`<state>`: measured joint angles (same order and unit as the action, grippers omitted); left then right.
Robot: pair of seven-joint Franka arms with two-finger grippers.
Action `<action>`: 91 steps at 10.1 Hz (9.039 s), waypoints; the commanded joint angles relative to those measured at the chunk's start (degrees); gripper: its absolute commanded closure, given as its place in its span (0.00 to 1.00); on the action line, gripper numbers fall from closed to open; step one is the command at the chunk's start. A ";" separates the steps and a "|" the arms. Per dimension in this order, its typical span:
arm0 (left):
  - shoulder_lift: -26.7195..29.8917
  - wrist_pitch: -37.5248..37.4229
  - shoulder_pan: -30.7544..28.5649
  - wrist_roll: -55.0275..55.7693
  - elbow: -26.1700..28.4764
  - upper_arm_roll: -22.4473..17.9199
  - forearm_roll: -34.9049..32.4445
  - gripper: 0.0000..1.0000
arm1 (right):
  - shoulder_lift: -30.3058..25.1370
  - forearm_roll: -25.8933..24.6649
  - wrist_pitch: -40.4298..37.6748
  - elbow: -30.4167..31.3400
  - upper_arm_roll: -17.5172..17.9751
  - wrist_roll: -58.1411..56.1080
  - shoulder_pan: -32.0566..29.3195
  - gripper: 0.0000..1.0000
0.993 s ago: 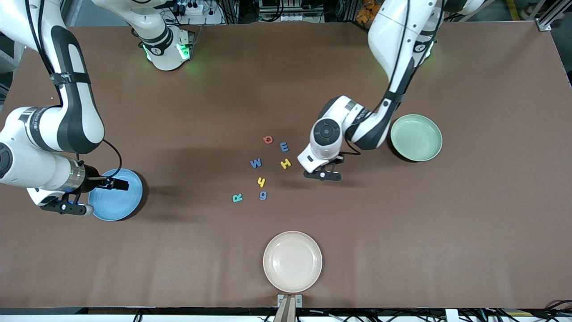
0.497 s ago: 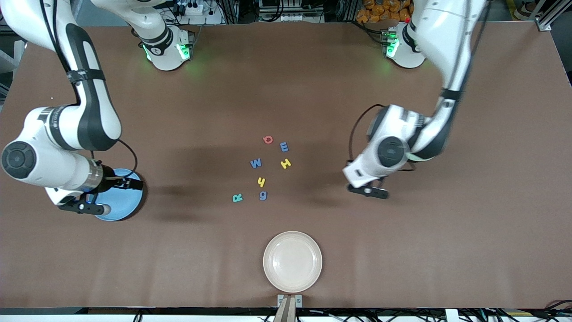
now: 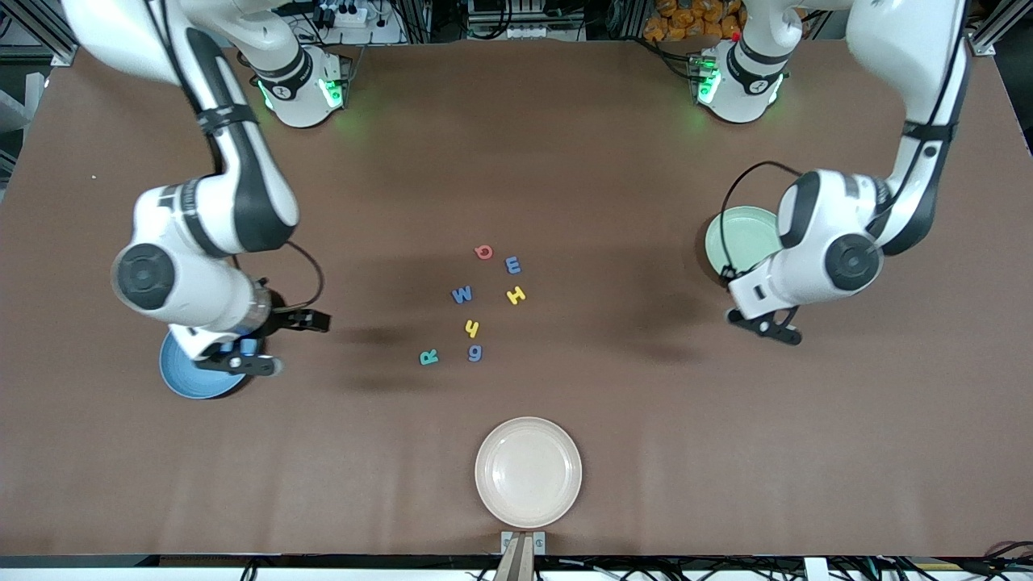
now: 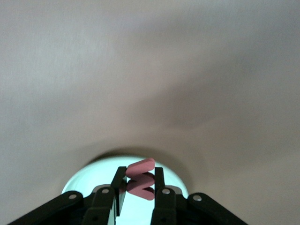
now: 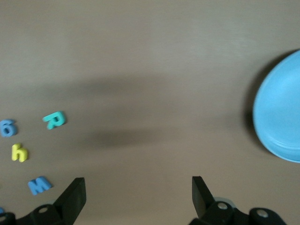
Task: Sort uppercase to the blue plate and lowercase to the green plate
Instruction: 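Carry the pink w to the green plate while the right gripper reaches letters, then release the pink w onto the green plate while the right gripper lowers, then grasp the blue M with the right gripper and carry it to the blue plate, then release the blue M on the blue plate while the left gripper reaches letters, then lower the left gripper and grasp the blue foam E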
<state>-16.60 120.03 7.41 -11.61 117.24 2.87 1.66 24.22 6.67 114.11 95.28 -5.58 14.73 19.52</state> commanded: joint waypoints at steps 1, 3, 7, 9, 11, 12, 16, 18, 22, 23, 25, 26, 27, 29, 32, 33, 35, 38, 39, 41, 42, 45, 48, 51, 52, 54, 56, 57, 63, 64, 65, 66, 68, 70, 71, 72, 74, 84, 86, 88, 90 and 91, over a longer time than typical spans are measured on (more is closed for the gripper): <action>8.31 6.14 -2.48 -1.40 12.70 1.08 -1.65 0.83 | 2.23 0.80 3.99 -0.09 -0.39 -1.29 4.37 0.00; 10.27 15.20 -3.19 -1.05 21.33 1.00 -1.66 0.83 | 4.16 0.63 7.69 0.00 -0.39 -1.29 7.89 0.00; 9.48 22.16 -3.19 -0.25 29.35 0.91 -2.45 0.83 | 8.38 0.36 13.84 0.00 -0.48 0.12 12.46 0.00; 8.95 22.27 -3.11 -0.08 29.45 0.82 -2.62 0.24 | 9.88 0.18 15.25 0.00 -0.48 0.99 14.66 0.00; 9.39 22.09 -3.11 0.10 29.28 0.74 -4.12 0.02 | 11.46 0.01 16.48 0.26 -0.57 3.37 17.03 0.00; 9.56 22.00 -3.19 0.27 29.10 0.65 -4.12 0.02 | 11.64 0.01 18.41 1.56 -0.57 3.29 17.74 0.00; 9.48 20.95 -2.14 9.64 22.79 1.61 -4.12 0.02 | 12.86 0.01 25.62 5.88 -0.48 2.59 22.40 0.00; 9.48 20.77 -2.92 10.21 21.28 3.02 -4.12 0.02 | 12.87 0.01 31.23 11.30 -0.48 2.41 24.33 0.00; 10.00 20.34 -3.11 10.03 20.75 2.84 -4.12 0.02 | 12.61 0.01 32.93 14.15 -0.48 2.67 25.48 0.00; 9.57 18.16 -3.11 10.03 18.75 2.93 -4.12 0.02 | 12.61 0.01 32.93 14.06 -0.57 2.76 25.48 0.00; 9.56 12.80 -3.11 9.94 16.62 2.93 -4.12 0.02 | 11.82 0.01 32.14 13.71 -0.57 2.67 25.48 0.00; 9.65 11.99 -3.11 9.94 16.45 2.93 -4.12 0.02 | 11.64 0.01 31.87 13.36 -0.57 2.76 25.48 0.00; 9.74 11.81 -3.11 10.03 16.36 3.02 -4.12 0.02 | 11.73 0.01 31.61 13.01 -0.57 2.84 25.48 0.00; 9.74 11.72 -3.11 10.03 16.36 3.02 -4.12 0.02 | 11.73 0.01 31.61 12.83 -0.57 2.93 25.40 0.00; 9.74 11.63 -3.10 10.20 16.36 3.02 -4.12 0.03 | 11.73 -0.08 31.78 12.83 -0.66 2.59 25.48 0.95; 9.74 11.63 -3.11 10.20 16.36 3.02 -4.12 0.03 | 11.64 -0.08 31.78 12.83 -0.66 2.49 25.40 1.00; 9.74 11.63 -3.02 10.38 16.44 3.02 -4.12 0.03 | 11.47 -0.08 31.78 12.74 -0.66 2.41 25.39 1.00; 9.66 11.46 -3.02 10.73 16.44 3.11 -4.12 0.03 | 8.75 -0.08 28.30 12.22 -1.01 2.49 24.61 1.00; 9.65 10.59 -3.02 10.73 16.36 3.19 -4.12 0.02 | 7.18 -0.17 23.22 10.73 -2.66 2.58 24.34 1.00; 9.74 10.49 -3.02 10.99 16.36 3.20 -4.12 0.02 | 4.88 -0.17 15.29 8.62 -7.49 1.97 24.25 1.00; 9.83 10.49 -2.93 11.26 15.75 3.28 -4.03 0.02 | 4.27 -0.25 13.87 8.52 -10.47 0.23 24.16 1.00; 9.22 10.40 -2.23 13.27 13.46 3.28 -3.42 0.02 | 4.61 -0.17 13.06 8.61 -17.18 -9.08 19.28 1.00; 8.95 10.40 -2.05 17.22 12.93 5.12 -3.42 0.02 | 4.96 0.01 13.50 8.52 -17.09 -18.04 7.94 1.00; 7.37 10.40 -0.65 21.96 11.00 7.14 -3.33 0.02 | 6.01 0.18 13.85 8.08 -17.09 -27.61 -1.47 1.00; 6.85 10.40 -0.56 24.77 10.13 8.72 -3.33 0.02 | 6.36 0.27 13.85 7.91 -17.01 -30.61 -3.76 1.00; 2.30 10.40 -0.21 31.88 6.79 12.41 -3.41 0.02 | 6.54 0.36 15.17 7.91 -17.01 -33.27 -6.41 1.00; -4.02 10.49 5.57 41.44 1.44 12.78 -3.76 0.02 | 6.54 1.32 15.35 7.56 -16.92 -33.19 -7.65 0.01; -5.80 10.49 8.21 45.06 -0.50 12.69 -3.94 0.02 | 6.46 1.41 15.26 7.47 -16.92 -33.02 -7.57 0.00; -17.04 7.69 21.82 60.02 -20.42 8.75 -4.03 0.02 | 6.02 1.42 15.26 6.59 -16.65 -33.28 -7.04 0.00; -19.33 7.16 25.34 61.69 -24.12 6.47 -4.12 0.02 | 6.02 1.42 14.83 5.63 -16.65 -33.28 -6.95 0.00; -21.26 5.84 30.85 63.27 -27.03 1.92 -4.12 0.02 | 6.02 1.33 14.56 4.66 -16.65 -33.28 -6.95 0.00; -21.80 4.96 35.61 63.38 -27.58 -1.78 -3.94 0.02 | 6.02 1.41 13.34 3.52 -16.57 -33.10 -6.95 0.00; -22.25 4.86 38.02 65.82 -27.85 -2.34 -3.86 0.02 | 6.10 1.59 11.75 1.15 -16.57 -32.75 -6.95 0.00; -25.22 4.86 39.43 68.38 -31.00 -2.52 -3.86 0.02 | 6.02 6.40 11.74 0.79 -16.57 -33.01 -6.86 0.00; -26.80 4.86 40.04 69.61 -32.58 -2.52 -3.94 0.02 | 6.02 6.51 12.18 0.70 -16.65 -32.75 -7.04 0.00; -27.95 4.86 40.48 71.53 -34.08 -3.13 -3.59 0.02 | 6.28 6.51 12.45 0.61 -16.74 -33.10 -7.73 0.00; -30.24 4.86 41.45 75.06 -35.85 -3.48 -3.24 0.03 | 6.46 6.51 12.10 0.70 -16.74 -33.10 -8.09 0.00; -31.65 4.25 42.86 79.72 -35.94 -3.31 5.28 0.23 | 9.44 7.04 12.54 -1.59 -14.37 -30.38 -6.60 0.00; -31.92 3.11 43.04 79.99 -35.59 -3.31 5.29 0.30 | 10.06 6.95 12.62 -1.94 -14.37 -30.38 -6.60 0.00; -32.35 3.02 43.04 79.99 -35.59 -3.31 5.46 0.32 | 10.76 6.78 12.71 -1.94 -14.37 -30.38 -6.60 0.00; -32.45 3.02 43.21 80.60 -35.67 -3.13 6.16 0.33 | 10.76 6.69 13.06 -1.94 -14.37 -30.38 -6.60 0.00; -32.79 3.02 43.30 81.04 -35.67 -3.13 6.25 0.36 | 10.76 6.69 13.06 -1.94 -14.37 -30.38 -6.60 0.00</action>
<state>-48.45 124.16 49.66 67.75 82.95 0.51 6.54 34.10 12.54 127.42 94.87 -19.99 -16.10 13.19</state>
